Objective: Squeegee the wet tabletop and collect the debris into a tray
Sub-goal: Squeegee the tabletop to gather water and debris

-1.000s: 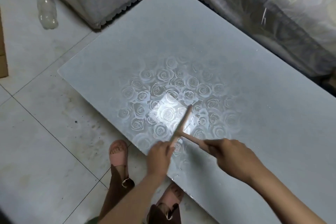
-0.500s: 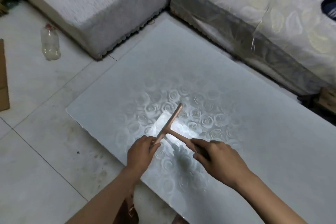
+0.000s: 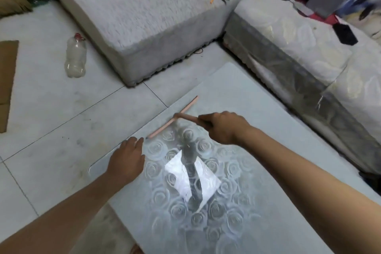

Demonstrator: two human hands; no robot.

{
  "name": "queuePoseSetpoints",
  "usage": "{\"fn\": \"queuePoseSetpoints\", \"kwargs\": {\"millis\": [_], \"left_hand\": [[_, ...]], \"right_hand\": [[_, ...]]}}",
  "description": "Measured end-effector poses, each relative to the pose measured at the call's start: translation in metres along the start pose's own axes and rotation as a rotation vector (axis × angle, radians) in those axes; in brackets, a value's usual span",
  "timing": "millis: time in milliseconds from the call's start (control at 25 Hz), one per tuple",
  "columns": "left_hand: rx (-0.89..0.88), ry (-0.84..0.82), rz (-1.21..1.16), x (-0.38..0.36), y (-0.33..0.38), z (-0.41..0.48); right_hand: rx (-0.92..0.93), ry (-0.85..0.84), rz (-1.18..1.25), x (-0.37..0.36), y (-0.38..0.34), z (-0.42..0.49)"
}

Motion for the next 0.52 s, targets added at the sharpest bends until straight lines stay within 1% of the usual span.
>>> {"fn": "queuePoseSetpoints", "kwargs": {"millis": [80,160,280,400,440,520], "left_hand": [[0.055,-0.059,0.056,-0.004,-0.016,0.020],[0.093,-0.112,0.098,-0.010,-0.029,0.038],[0.126,-0.213,0.084,-0.023,-0.038,0.048],[0.128,-0.294,0.008,-0.032,-0.044,0.047],[0.123,-0.309,-0.026,-0.032,-0.045,0.048],[0.122,-0.305,-0.121,-0.030,-0.051,0.051]], "right_hand": [[-0.030,-0.050,-0.052,0.018,-0.011,0.037],[-0.054,-0.074,-0.112,0.023,-0.017,0.055],[-0.032,-0.120,-0.182,0.009,-0.015,0.031],[-0.116,-0.268,-0.236,-0.001,-0.003,-0.001],[-0.131,-0.278,-0.237,0.007,-0.004,0.000],[-0.081,-0.195,-0.212,0.035,-0.025,0.017]]}}
Point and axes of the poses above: each hand's wrist, its own z-axis towards the middle knuckle, its own x-axis out of the back of the hand, y = z × x, the point moved 8 cm from there along z, towards the middle knuckle, and after that the axes turned 14 degrees about -y, right-handed, at the moved point
